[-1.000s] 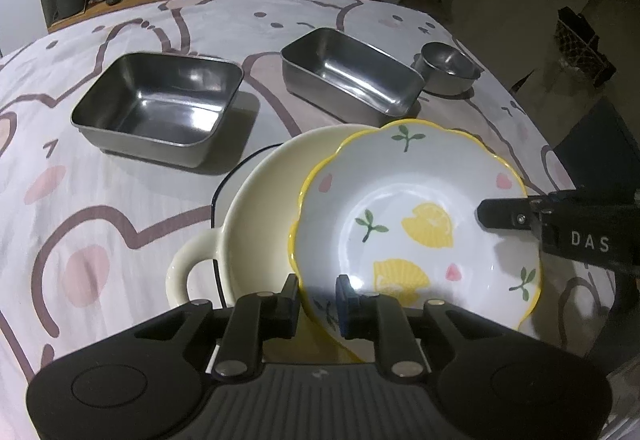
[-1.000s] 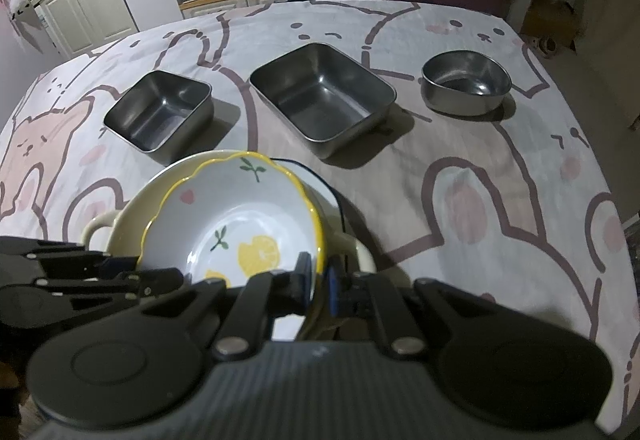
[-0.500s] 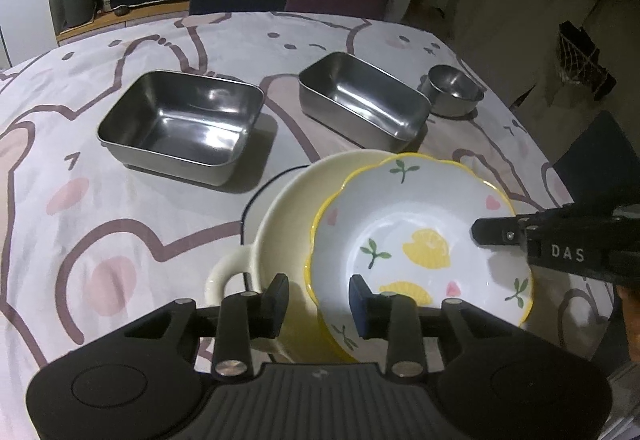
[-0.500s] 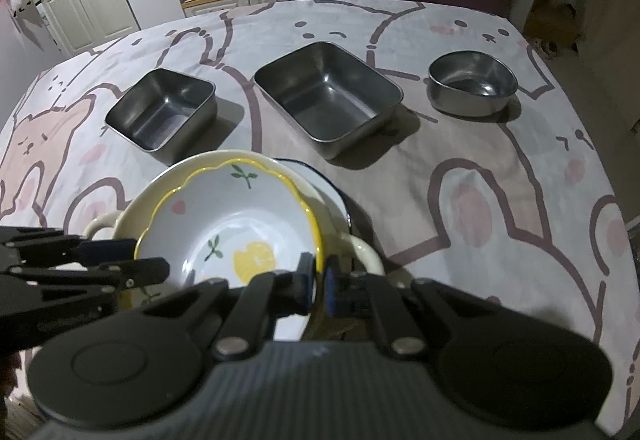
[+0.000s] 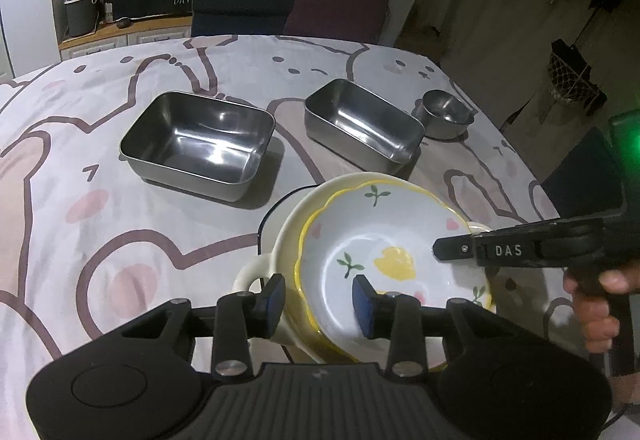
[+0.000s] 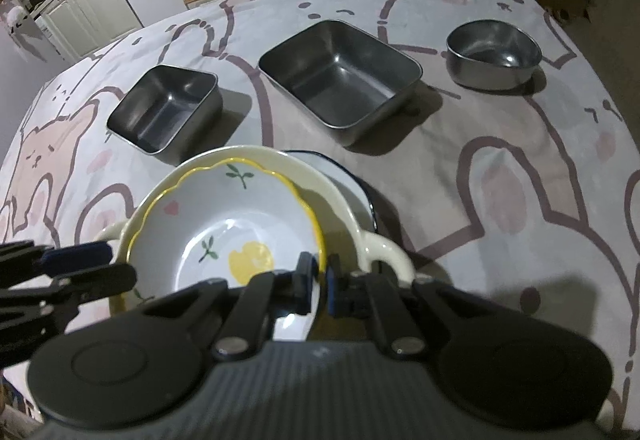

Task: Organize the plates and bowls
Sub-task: 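Open both grippers and release the yellow-rimmed bowl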

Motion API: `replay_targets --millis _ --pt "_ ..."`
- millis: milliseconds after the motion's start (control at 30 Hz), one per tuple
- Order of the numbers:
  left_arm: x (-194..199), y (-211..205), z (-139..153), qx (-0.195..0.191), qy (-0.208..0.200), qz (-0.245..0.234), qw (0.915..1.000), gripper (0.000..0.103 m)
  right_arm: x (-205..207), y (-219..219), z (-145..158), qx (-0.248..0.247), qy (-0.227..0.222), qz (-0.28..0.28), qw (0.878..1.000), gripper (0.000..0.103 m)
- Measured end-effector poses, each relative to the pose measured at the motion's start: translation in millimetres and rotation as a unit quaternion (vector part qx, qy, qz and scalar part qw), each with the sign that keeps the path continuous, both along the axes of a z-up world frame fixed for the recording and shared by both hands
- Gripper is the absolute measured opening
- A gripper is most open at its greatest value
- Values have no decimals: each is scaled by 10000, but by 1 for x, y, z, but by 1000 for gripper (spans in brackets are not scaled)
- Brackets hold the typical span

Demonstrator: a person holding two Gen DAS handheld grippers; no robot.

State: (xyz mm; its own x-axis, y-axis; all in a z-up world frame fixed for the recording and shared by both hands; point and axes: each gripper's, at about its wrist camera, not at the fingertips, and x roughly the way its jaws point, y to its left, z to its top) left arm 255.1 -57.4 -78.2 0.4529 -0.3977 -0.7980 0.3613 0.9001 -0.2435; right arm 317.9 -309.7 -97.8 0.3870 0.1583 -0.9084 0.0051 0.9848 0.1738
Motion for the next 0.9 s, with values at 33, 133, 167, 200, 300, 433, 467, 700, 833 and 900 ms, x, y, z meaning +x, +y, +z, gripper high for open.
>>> replay_targets --millis 33,133,167,200,300,433,467,700,833,900 --pt "0 0 0 3 -4 -3 10000 41 1 -1 -1 16 23 -21 10000 9" --pt "-1 -1 2 -12 -15 -34 10000 43 3 0 -4 28 61 -33 10000 9" --pt "-2 -1 2 -15 -21 -47 10000 43 4 -1 -5 42 84 -38 9999 10" --pt "-2 -1 2 -16 -26 -63 10000 43 5 -1 -6 50 104 -44 9999 10" --pt "-3 -2 3 -17 -37 -105 9999 43 5 -2 -9 105 162 -70 9998 10" --pt "-4 -4 3 4 -32 -147 9999 44 6 -2 -10 99 178 -43 9998 10" --pt "-4 -4 3 10 -30 -151 9999 44 6 -1 -10 95 196 -24 9998 11" --pt "-3 -4 2 25 -23 -157 9999 49 5 -1 -11 128 272 66 9995 13" --pt "-3 -6 2 46 -13 -200 9998 50 2 -4 -9 246 264 78 9993 21" --pt "-3 -7 2 59 -11 -219 9997 50 0 -4 -6 241 244 104 9994 21"
